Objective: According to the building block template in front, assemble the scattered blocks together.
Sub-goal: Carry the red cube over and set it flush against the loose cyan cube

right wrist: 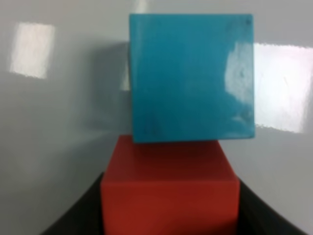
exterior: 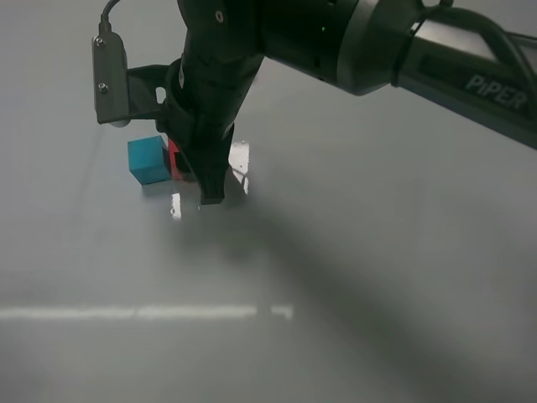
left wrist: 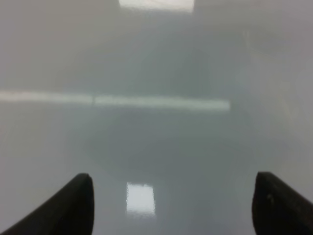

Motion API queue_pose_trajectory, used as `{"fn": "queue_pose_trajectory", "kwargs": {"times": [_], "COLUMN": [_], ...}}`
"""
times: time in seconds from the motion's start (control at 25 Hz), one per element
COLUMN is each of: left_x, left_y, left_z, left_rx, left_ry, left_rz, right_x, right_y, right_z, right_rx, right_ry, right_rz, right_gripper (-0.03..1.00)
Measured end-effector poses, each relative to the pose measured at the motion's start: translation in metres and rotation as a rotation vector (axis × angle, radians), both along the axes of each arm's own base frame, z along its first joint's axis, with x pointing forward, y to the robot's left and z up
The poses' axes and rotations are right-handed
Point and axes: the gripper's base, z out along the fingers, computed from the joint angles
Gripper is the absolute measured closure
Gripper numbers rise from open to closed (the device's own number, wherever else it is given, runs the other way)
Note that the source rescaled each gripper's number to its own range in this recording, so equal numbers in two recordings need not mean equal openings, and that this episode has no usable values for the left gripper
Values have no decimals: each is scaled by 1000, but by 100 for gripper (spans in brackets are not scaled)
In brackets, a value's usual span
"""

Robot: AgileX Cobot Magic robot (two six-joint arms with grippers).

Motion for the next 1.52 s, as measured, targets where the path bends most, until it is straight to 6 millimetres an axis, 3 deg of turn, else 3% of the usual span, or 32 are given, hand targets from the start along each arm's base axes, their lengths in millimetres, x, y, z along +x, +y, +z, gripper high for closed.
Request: {"fn": "queue_pose_trajectory", "kwargs": {"times": [1.52], "left_x": [0], "left_y": [0], "left_z": [0], "left_rx": [0], "left_ry": [0], "left_rz": [0], "right_x": [2], "right_y": [4], "right_z": [2], "right_rx": [67], "right_ry": [1], "right_rz": [-29], "right_gripper": [94]}}
